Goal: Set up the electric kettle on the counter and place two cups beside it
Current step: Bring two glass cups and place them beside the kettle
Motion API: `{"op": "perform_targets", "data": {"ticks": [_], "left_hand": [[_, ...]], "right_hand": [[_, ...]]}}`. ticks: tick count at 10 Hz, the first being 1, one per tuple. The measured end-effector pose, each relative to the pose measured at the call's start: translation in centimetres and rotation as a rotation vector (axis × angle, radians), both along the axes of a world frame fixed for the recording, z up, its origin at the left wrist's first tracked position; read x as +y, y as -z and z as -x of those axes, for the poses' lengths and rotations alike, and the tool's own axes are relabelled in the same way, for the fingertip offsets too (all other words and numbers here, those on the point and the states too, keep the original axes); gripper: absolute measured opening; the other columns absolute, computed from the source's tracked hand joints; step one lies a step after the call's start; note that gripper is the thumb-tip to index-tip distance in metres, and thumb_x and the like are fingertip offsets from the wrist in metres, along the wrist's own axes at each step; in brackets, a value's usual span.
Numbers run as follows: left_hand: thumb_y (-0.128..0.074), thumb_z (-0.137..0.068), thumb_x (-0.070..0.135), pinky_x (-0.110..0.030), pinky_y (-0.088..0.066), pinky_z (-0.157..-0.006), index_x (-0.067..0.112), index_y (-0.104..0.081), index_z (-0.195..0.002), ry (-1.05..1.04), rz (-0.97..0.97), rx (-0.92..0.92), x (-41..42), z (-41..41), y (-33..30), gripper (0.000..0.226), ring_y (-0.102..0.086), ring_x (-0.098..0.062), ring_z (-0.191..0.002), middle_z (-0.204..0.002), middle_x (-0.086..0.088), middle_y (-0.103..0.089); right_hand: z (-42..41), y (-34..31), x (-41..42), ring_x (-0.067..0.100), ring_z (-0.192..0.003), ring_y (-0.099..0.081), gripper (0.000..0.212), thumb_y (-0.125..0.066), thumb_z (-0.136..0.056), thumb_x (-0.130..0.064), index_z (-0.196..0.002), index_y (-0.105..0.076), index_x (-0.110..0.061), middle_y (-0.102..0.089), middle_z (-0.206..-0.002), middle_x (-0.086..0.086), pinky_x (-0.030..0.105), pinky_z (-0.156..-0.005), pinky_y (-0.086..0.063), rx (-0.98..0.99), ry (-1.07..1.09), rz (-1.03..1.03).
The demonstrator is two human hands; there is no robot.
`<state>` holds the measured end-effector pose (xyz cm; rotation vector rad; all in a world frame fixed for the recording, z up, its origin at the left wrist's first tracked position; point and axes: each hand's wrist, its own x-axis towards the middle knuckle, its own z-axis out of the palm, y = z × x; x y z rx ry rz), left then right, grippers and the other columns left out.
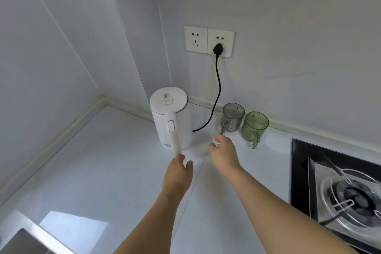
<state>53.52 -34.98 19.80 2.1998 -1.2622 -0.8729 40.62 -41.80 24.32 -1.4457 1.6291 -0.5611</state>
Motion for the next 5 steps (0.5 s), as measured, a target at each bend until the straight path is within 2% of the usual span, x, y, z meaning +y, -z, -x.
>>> {"op": "perform_targets", "data": {"ticks": [1, 2, 3, 4, 5], "left_hand": [[-0.040, -0.101, 0.029, -0.030, -0.037, -0.105, 0.014, -0.045, -0.141, 0.113, -0.004, -0.010, -1.0, 0.8, 1.1, 0.043, -0.048, -0.019, -0.130, -0.145, -0.001, -0.047], [-0.037, -0.101, 0.018, -0.027, -0.031, -0.110, 0.010, -0.040, -0.145, 0.203, 0.036, -0.003, -3.4, 2.4, 2.3, 0.045, -0.038, -0.018, -0.138, -0.151, -0.002, -0.039], [-0.035, -0.097, 0.009, -0.029, -0.030, -0.113, 0.008, -0.030, -0.149, 0.194, 0.032, 0.005, -6.8, 3.4, 3.7, 0.053, -0.025, -0.019, -0.145, -0.160, -0.003, -0.021], [-0.035, -0.089, 0.002, -0.030, -0.034, -0.109, 0.007, -0.020, -0.152, 0.166, 0.047, -0.006, -9.3, 3.9, 4.6, 0.064, -0.020, -0.021, -0.147, -0.163, -0.004, -0.010], [-0.033, -0.087, 0.000, -0.027, -0.025, -0.114, 0.009, -0.010, -0.155, 0.149, 0.015, -0.014, -11.0, 4.2, 5.3, 0.072, -0.004, -0.016, -0.150, -0.164, -0.002, -0.003]], "right_hand": [[-1.1, -0.3, -2.9, 0.036, -0.114, -0.056, 0.041, -0.044, -0.090, -0.008, -0.128, -0.048, 0.005, -0.052, -0.134, 0.021, 0.043, -0.093, -0.047, -0.016, 0.060, -0.128], [-1.7, -0.8, -6.7, 0.033, -0.113, -0.055, 0.045, -0.040, -0.090, -0.004, -0.133, -0.045, 0.004, -0.052, -0.135, 0.019, 0.039, -0.095, -0.045, -0.046, 0.068, -0.189], [-2.3, -0.5, -10.4, 0.025, -0.081, -0.053, 0.033, -0.038, -0.087, -0.001, -0.117, -0.052, 0.004, -0.057, -0.093, 0.008, 0.028, -0.074, -0.042, -0.101, 0.141, -0.215], [-3.0, -0.5, -12.4, 0.013, -0.057, -0.034, 0.017, -0.040, -0.089, -0.006, -0.074, -0.044, -0.011, -0.037, -0.069, 0.000, 0.024, -0.051, -0.031, -0.118, 0.135, -0.256], [-3.5, -1.2, -13.4, 0.009, -0.056, -0.034, 0.030, -0.041, -0.091, -0.006, -0.065, -0.034, -0.019, -0.035, -0.069, -0.001, 0.022, -0.051, -0.034, -0.199, 0.156, -0.287]]}}
